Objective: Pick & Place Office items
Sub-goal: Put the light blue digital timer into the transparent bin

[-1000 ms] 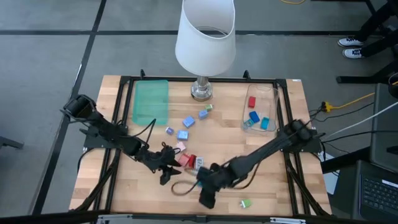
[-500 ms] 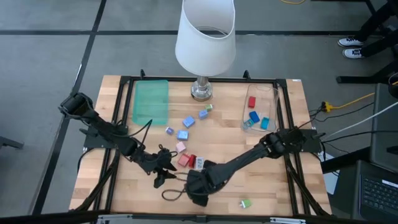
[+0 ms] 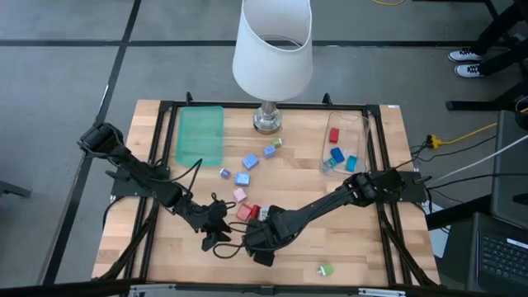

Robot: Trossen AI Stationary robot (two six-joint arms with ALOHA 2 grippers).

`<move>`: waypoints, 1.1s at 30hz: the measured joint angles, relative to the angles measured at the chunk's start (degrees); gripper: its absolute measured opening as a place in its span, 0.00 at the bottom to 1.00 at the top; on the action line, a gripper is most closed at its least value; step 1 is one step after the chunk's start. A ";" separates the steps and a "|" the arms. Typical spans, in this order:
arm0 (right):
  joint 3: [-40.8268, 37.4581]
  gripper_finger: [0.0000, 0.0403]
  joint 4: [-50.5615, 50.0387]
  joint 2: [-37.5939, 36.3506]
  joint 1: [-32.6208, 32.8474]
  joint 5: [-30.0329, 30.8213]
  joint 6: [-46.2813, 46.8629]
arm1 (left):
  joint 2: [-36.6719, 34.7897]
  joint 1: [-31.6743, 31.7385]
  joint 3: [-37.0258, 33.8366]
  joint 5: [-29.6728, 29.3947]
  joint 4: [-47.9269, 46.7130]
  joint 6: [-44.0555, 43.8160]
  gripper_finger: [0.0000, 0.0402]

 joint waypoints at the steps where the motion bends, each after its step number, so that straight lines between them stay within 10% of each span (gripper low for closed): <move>1: 0.00 0.55 -0.01 0.00 0.04 0.33 0.01 | 0.00 0.00 0.00 0.55 0.01 -0.42 0.42; 33: -11.02 0.58 13.63 0.00 4.00 -4.45 11.38 | 0.02 0.00 0.00 1.63 0.86 -3.86 0.42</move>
